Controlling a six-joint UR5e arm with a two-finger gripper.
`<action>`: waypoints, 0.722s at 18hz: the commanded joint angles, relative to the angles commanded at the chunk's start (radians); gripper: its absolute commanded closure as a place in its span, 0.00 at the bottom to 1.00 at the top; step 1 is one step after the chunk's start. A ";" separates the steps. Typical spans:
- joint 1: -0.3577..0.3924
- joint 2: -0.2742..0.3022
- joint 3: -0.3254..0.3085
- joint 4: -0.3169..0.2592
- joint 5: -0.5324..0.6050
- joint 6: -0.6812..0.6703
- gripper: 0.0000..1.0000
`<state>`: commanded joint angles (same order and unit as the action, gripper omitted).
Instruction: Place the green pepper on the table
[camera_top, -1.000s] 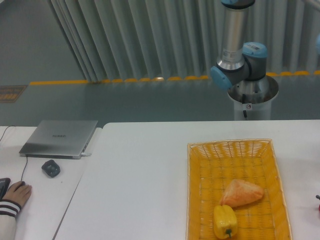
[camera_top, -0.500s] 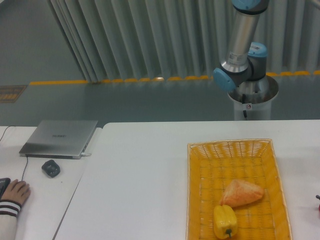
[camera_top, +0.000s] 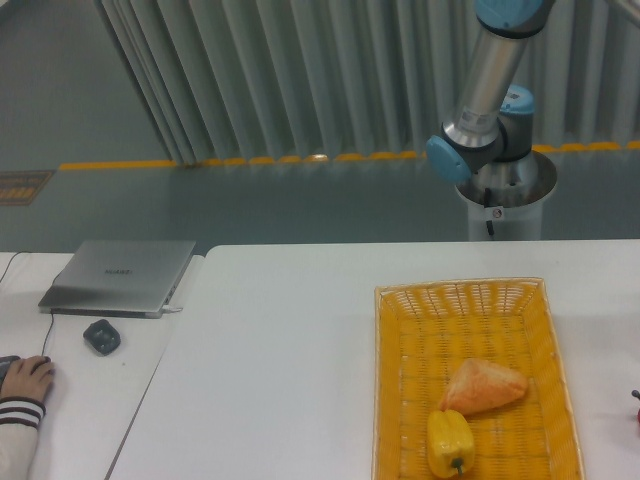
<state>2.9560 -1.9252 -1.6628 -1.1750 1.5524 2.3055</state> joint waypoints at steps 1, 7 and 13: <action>0.002 0.011 0.000 0.000 0.002 0.000 0.00; 0.008 0.071 0.003 -0.008 0.008 -0.014 0.00; -0.011 0.109 0.044 -0.026 0.003 -0.086 0.00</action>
<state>2.9453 -1.8162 -1.6184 -1.2011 1.5555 2.2199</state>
